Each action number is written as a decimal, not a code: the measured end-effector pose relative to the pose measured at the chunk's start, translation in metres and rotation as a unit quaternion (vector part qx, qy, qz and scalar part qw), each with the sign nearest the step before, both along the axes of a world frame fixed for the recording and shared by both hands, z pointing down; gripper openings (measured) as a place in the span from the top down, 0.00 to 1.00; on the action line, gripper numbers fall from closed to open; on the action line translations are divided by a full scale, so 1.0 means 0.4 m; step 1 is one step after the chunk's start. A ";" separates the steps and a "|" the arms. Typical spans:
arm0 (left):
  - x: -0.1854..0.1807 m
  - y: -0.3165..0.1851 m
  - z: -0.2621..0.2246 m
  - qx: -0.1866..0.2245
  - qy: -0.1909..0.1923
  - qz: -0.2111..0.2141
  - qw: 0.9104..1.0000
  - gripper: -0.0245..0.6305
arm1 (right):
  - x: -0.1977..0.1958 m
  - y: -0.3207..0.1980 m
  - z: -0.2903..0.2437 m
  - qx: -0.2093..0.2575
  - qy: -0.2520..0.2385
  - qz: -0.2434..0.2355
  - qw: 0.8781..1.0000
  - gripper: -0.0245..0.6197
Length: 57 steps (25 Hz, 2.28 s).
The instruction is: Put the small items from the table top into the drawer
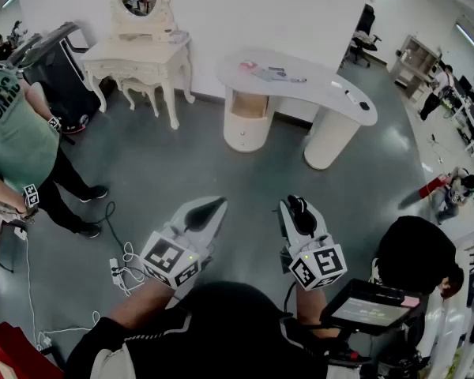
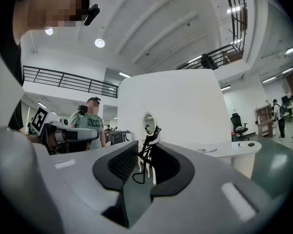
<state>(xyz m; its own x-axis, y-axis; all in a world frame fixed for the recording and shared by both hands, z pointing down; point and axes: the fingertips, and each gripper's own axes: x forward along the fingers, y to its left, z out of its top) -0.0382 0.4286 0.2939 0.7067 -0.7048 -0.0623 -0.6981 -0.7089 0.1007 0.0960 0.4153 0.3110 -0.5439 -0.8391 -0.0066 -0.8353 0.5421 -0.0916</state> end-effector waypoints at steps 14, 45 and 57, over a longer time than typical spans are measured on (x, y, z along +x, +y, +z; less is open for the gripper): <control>-0.030 -0.030 0.001 -0.002 0.001 -0.016 1.000 0.96 | -0.003 -0.011 -0.003 -0.003 -0.004 -0.004 1.000 0.83; -0.218 -0.090 0.062 -0.020 -0.001 0.026 0.999 0.96 | -0.176 -0.044 0.015 -0.015 -0.007 0.022 1.000 0.82; -0.195 -0.173 0.072 -0.018 0.001 0.033 0.999 0.96 | -0.174 -0.165 0.027 -0.012 -0.020 0.001 1.000 0.82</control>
<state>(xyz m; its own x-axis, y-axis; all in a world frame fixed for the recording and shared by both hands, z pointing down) -0.1161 0.3595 0.3229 0.7521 -0.6579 -0.0390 -0.6492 -0.7498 0.1277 0.0266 0.3494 0.3218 -0.5420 -0.8404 -0.0076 -0.8319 0.5377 -0.1373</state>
